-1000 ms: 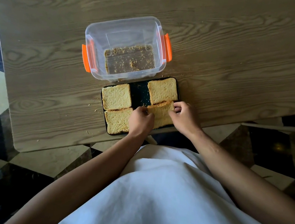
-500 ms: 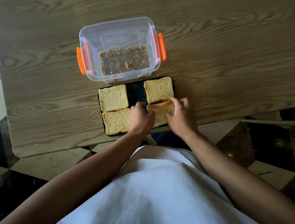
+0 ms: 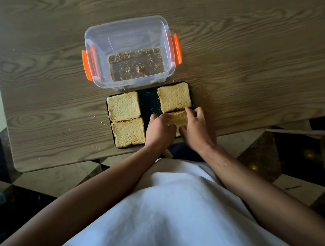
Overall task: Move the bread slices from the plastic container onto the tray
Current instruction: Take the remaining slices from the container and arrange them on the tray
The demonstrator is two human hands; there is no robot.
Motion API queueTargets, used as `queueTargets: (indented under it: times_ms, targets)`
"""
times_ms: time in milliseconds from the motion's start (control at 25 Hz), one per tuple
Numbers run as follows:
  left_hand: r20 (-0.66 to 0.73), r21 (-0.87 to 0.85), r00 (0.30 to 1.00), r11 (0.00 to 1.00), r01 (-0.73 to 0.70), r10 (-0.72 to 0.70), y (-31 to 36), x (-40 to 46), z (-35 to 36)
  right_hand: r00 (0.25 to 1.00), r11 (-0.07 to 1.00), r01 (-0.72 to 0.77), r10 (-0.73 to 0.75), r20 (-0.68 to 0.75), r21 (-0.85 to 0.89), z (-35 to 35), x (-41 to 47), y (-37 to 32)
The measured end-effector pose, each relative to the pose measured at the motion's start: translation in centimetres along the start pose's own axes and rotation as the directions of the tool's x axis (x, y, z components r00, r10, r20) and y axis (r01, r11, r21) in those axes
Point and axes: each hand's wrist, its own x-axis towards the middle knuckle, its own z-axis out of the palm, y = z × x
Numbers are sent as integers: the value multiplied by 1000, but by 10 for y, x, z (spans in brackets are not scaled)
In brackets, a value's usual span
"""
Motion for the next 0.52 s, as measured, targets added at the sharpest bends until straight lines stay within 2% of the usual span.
queueTargets:
  times_ms: [80,200,520]
  targets:
    - [-12,-9,1000,1000,13,-13,-1,1,-1,999,1000,28,-28,-23,-1,1,-2,0]
    - [-38,-47,999,998,30,-32,-5,-1,-2,995,995,90,-88,50,-43,8,-4,1]
    - [-18,-33,999,998,48,-49,-1,3,1,995,984,75,-64,73,-163,10,0,7]
